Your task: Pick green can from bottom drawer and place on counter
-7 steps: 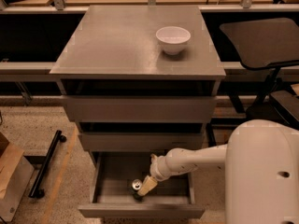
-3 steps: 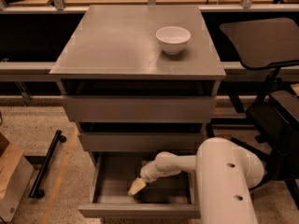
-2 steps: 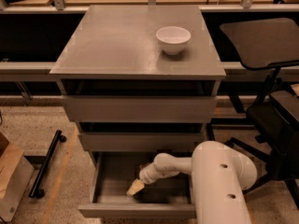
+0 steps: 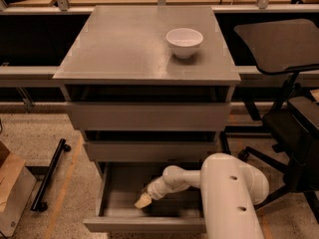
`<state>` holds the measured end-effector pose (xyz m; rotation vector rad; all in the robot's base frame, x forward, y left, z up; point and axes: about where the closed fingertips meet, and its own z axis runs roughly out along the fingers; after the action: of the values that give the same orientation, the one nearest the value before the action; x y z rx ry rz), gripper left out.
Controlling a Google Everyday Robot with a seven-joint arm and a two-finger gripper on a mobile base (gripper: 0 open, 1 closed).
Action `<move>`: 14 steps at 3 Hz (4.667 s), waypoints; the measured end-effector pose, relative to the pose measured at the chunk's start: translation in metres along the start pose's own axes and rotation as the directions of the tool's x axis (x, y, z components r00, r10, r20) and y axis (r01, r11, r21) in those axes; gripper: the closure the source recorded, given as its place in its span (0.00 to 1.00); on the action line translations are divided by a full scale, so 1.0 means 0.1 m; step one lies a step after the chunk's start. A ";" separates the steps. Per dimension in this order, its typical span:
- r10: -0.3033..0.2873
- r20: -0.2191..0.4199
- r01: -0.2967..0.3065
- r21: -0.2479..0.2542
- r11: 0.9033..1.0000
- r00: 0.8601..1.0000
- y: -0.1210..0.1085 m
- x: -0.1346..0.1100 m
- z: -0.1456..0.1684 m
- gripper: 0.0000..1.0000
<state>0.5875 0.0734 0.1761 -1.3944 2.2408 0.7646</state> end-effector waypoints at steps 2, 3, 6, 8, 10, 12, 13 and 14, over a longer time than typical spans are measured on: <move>0.000 0.000 0.000 0.000 1.000 1.000 0.01 -0.02 -0.03 1.00; 0.000 0.000 0.000 0.000 1.000 1.000 0.01 -0.02 -0.03 1.00; -0.196 0.249 0.232 -0.122 0.965 0.948 0.47 -1.13 -1.78 1.00; -0.341 0.285 0.404 -0.204 0.892 0.896 0.91 -1.65 -2.86 1.00; -0.481 0.222 0.512 -0.110 0.852 0.848 1.08 -2.14 -3.73 1.00; -0.488 0.194 0.518 -0.167 0.839 0.851 1.22 -2.26 -3.90 1.00; -0.540 0.184 0.568 -0.181 0.803 0.821 1.47 -2.52 -4.23 1.00; -0.615 0.206 0.647 -0.170 0.744 0.761 1.75 -2.85 -4.69 1.00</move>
Offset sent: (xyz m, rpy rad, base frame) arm 0.0010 -0.0081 0.0351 -0.0037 -0.0598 -0.0315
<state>0.5325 0.0361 0.7483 -1.9882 1.4306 0.8471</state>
